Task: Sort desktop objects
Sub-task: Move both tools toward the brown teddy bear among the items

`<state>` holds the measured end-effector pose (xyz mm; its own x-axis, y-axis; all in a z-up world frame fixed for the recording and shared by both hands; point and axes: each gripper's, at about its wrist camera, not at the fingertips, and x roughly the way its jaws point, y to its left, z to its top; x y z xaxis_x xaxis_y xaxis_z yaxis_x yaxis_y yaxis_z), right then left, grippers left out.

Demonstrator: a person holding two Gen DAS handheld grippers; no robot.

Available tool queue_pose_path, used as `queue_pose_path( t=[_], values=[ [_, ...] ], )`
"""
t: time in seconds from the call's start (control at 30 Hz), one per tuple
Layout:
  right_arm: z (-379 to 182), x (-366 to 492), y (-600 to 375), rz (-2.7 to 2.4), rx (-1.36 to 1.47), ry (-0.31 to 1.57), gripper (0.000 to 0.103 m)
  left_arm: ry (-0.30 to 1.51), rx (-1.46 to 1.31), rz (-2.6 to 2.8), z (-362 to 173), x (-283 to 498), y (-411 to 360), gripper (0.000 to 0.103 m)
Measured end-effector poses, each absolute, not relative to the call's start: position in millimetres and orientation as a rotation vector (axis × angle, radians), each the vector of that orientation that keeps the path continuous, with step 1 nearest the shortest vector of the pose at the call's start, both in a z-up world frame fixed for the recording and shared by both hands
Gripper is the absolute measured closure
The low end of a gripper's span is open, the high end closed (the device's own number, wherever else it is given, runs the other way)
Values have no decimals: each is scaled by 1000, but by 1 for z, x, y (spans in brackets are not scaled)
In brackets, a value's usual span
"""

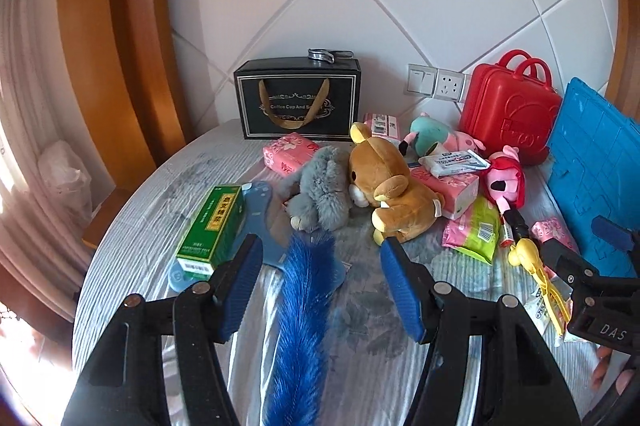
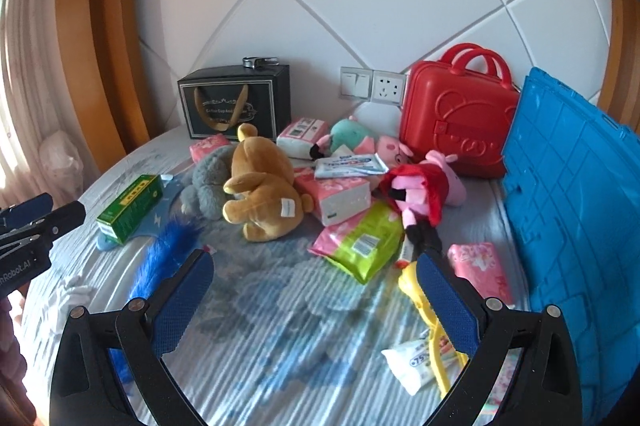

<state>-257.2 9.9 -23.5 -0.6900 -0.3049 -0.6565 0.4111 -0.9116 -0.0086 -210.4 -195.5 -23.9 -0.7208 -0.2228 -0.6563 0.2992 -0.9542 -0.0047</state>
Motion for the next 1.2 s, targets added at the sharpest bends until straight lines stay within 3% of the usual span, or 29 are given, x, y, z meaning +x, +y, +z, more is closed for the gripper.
queue_pose_path(
  t=[0.7,1.07,1.2],
  values=[
    [-139,-407,-119,-2478,1287,233,0,173,1236,-2665,-129,-351,-281,43],
    [-130,-429,0,-2813,1318,315,0,52,1298,-2767,-133,-369,-225,43],
    [-119,-426,32,-2765,1315,80,0,-14,1327,-2782,-135,-376,-207,43]
  ],
)
